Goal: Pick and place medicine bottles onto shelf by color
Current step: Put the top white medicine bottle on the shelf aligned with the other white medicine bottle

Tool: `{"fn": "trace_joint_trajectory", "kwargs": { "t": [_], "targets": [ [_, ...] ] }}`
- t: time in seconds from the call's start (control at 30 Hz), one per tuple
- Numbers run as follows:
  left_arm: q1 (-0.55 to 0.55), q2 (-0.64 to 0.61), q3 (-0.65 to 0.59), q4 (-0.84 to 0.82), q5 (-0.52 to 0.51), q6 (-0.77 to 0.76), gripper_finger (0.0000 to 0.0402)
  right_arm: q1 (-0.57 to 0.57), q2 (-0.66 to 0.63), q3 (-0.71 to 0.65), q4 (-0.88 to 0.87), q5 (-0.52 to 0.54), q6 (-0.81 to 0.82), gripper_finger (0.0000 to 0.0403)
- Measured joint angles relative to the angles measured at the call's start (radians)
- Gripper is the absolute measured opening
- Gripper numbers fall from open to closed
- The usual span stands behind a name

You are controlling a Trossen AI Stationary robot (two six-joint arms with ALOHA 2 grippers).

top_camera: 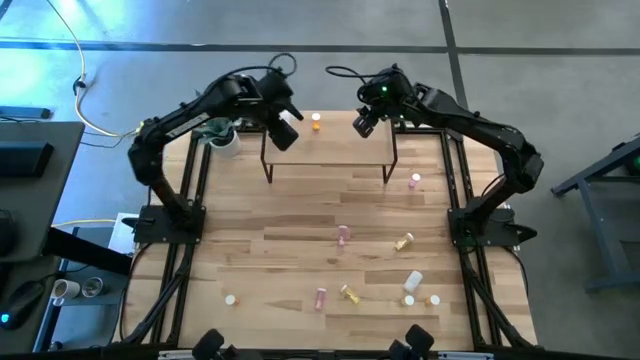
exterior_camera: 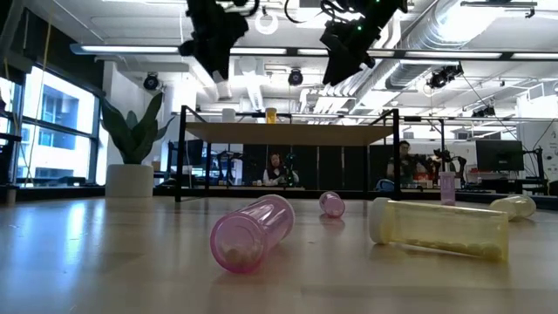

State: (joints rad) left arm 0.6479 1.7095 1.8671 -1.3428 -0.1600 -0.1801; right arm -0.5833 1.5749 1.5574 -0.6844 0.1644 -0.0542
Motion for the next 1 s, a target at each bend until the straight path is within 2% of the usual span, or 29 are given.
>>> {"fn": "trace_joint_trajectory", "kwargs": {
  "t": [0.33, 1.0],
  "targets": [
    [0.001, 0.081, 0.0, -0.031, 0.039, -0.048, 0.0138, 0.001, 0.0, 0.0, 0.0, -0.009, -0.033, 0.0151],
    [0.04, 0.137, 0.0, -0.028, 0.075, -0.105, 0.0138, 0.001, 0.0, 0.0, 0.0, -0.011, -0.033, 0.0151]
  ]
}}
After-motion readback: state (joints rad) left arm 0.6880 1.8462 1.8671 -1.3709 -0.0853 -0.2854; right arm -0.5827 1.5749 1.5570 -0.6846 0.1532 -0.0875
